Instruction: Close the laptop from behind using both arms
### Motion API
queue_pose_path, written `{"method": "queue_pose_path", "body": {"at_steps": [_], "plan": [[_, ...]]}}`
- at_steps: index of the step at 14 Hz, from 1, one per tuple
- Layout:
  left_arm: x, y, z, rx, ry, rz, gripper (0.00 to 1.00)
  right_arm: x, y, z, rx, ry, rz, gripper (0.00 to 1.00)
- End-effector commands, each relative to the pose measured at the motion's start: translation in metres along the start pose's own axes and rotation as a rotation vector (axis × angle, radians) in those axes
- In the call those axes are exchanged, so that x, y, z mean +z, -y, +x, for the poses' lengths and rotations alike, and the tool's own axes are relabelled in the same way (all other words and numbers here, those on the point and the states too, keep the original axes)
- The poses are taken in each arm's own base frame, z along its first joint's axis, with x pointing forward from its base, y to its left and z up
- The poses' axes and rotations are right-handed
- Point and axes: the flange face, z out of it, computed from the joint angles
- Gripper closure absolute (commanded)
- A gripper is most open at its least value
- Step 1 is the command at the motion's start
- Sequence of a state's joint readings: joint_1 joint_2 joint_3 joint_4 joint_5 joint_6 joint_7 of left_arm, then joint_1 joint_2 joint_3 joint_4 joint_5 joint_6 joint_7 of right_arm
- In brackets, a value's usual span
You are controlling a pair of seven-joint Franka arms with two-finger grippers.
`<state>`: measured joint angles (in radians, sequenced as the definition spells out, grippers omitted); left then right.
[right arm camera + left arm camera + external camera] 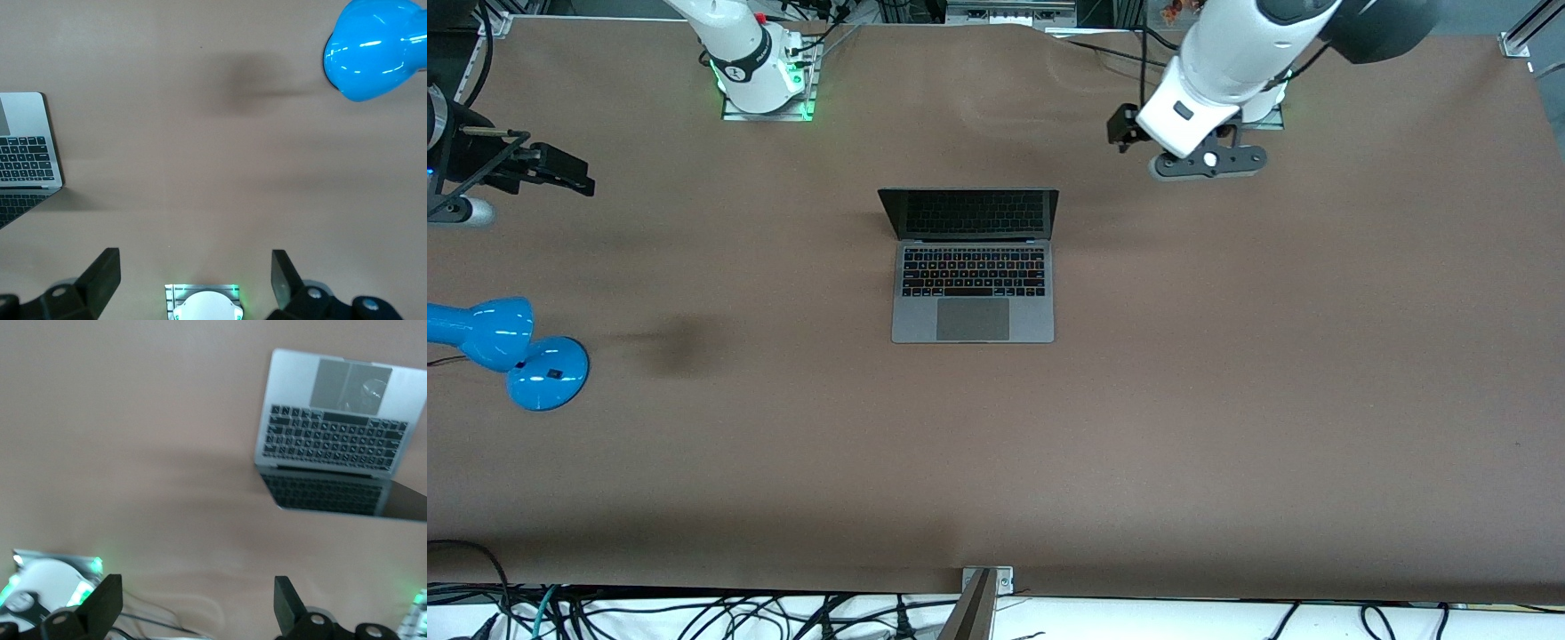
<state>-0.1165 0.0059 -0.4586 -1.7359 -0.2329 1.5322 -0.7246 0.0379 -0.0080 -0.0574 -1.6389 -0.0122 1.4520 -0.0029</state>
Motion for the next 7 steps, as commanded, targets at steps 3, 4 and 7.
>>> {"method": "queue_pose_path", "body": {"at_steps": [3, 4, 7], "plan": [[0.02, -0.054, -0.044, -0.055, 0.107, -0.022, 0.0, 0.0, 0.007, -0.002, -0.023, 0.014, 0.015, 0.0], [0.03, -0.065, -0.051, -0.059, 0.144, -0.021, 0.0, 0.005, 0.012, -0.001, -0.034, 0.037, 0.013, 0.0], [0.059, -0.093, -0.066, -0.075, 0.198, 0.017, 0.0, 0.026, 0.03, 0.005, -0.071, 0.12, 0.002, 0.0]]}}
